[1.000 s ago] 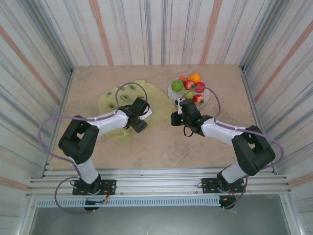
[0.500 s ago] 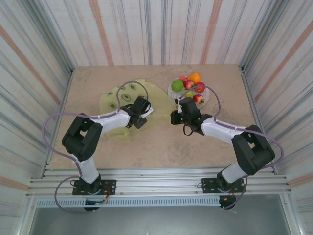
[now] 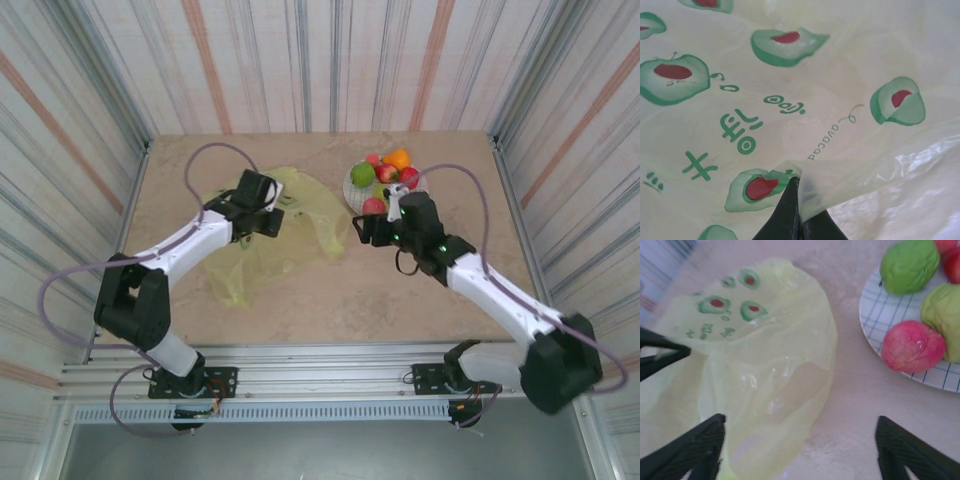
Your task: Place the fruits into the plastic bag
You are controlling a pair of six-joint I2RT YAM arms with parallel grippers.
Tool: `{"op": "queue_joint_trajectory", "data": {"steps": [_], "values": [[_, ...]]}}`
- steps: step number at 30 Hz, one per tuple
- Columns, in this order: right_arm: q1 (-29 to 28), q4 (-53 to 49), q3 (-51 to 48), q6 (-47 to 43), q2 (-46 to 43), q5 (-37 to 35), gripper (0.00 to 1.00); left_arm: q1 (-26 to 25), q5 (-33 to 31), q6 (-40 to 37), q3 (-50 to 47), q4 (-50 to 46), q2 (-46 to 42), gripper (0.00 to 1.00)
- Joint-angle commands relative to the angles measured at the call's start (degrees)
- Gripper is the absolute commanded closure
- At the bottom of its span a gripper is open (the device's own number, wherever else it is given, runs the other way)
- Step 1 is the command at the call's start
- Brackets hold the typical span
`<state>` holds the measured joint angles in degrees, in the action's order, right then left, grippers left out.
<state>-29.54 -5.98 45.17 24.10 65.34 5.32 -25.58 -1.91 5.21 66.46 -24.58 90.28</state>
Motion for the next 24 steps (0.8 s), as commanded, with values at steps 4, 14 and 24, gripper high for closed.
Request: {"op": "queue_joint_trajectory", "data": {"steps": [4, 14, 24], "values": [[-3.7, 4.7, -16.6, 13.9, -13.3, 2.9, 0.1, 4.5, 16.3, 16.1, -0.2, -1.6, -3.7, 1.0], [-18.3, 23.8, -19.4, 17.1, 5.9, -3.7, 0.09, 6.1, 20.9, 24.6, -0.2, 3.9, -6.2, 1.0], [-19.3, 39.4, -15.5, 20.3, 17.8, -8.7, 0.09, 6.3, 23.9, 30.9, -0.9, 7.5, -8.2, 1.0]]}}
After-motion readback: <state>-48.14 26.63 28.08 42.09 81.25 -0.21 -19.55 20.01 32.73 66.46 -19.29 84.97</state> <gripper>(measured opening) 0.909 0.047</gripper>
